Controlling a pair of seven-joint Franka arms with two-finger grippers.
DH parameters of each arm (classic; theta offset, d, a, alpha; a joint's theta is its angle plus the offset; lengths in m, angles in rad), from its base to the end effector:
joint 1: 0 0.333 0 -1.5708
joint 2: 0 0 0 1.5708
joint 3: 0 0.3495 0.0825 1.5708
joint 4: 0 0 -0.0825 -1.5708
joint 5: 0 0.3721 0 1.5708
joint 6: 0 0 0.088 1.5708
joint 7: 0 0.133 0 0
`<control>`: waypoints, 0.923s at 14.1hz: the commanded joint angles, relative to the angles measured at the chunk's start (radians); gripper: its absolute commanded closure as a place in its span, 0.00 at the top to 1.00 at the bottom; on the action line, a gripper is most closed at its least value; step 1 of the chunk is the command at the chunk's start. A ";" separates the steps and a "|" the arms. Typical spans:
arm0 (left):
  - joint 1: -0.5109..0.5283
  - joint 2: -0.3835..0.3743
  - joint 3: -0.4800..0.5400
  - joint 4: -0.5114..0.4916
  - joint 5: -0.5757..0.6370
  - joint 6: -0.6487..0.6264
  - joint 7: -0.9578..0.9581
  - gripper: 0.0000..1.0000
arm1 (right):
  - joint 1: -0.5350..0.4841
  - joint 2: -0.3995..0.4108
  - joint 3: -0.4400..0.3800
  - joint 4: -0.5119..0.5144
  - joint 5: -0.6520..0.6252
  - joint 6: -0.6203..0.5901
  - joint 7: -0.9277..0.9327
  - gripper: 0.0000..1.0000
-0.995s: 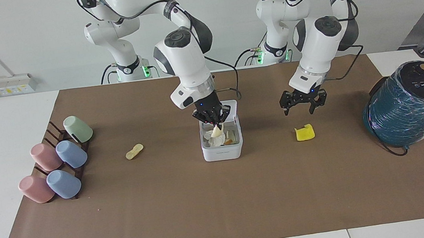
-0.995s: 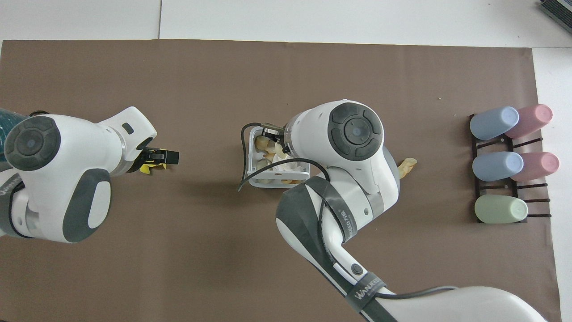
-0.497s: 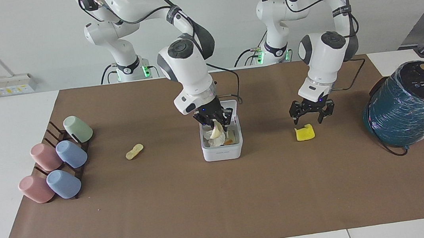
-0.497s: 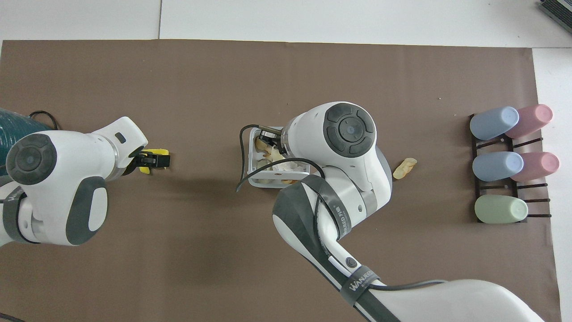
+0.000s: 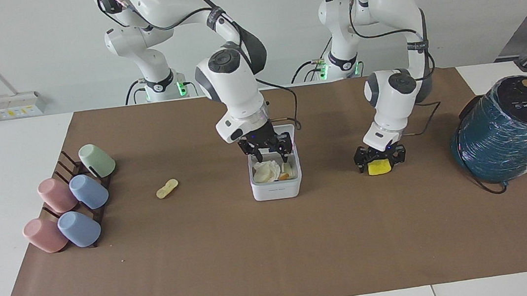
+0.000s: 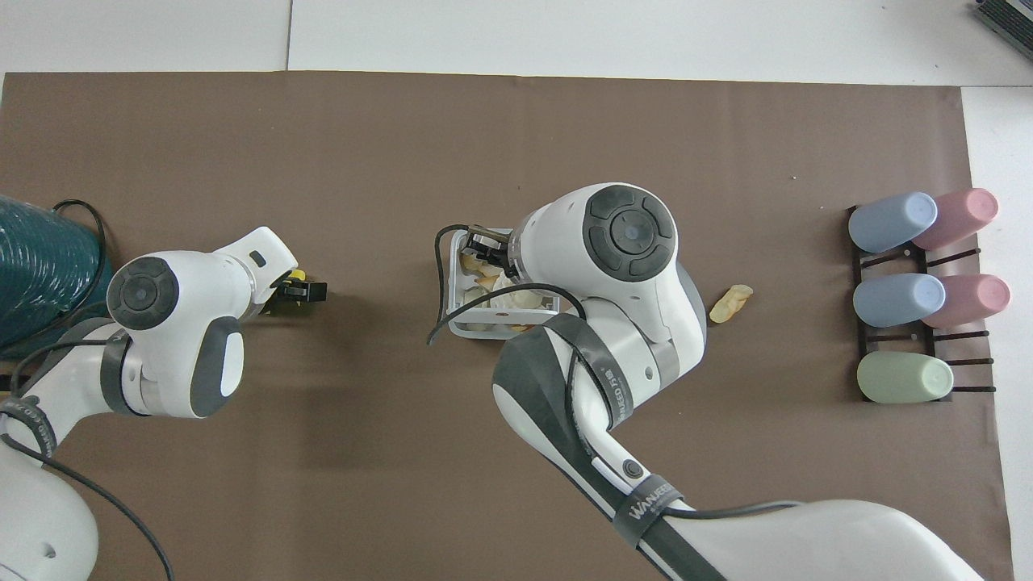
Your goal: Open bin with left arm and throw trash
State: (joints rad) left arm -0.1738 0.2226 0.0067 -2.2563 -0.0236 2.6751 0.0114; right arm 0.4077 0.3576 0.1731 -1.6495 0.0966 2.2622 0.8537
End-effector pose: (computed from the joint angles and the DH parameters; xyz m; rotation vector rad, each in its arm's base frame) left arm 0.5560 -0.0934 0.2998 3.0907 -0.2459 0.3029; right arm 0.5821 0.3704 0.4462 -2.8196 0.4891 -0.1481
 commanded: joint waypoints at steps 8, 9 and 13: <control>-0.015 -0.091 -0.008 0.067 0.007 -0.164 0.001 0.00 | -0.297 -0.173 -0.003 -0.093 -0.146 -0.219 -0.451 1.00; -0.039 -0.089 -0.008 0.110 0.007 -0.208 -0.002 0.00 | -0.326 -0.196 -0.003 -0.158 -0.149 -0.204 -0.508 1.00; -0.134 -0.049 -0.010 0.299 0.007 -0.314 -0.054 0.00 | -0.431 -0.270 -0.003 -0.439 -0.166 -0.032 -0.594 1.00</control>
State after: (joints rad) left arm -0.2528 0.1399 -0.0129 -2.0426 -0.0236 2.4043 -0.0011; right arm 0.0058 0.1597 0.1550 -1.9245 -0.0465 2.1453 0.2797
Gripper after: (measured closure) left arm 0.956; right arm 0.000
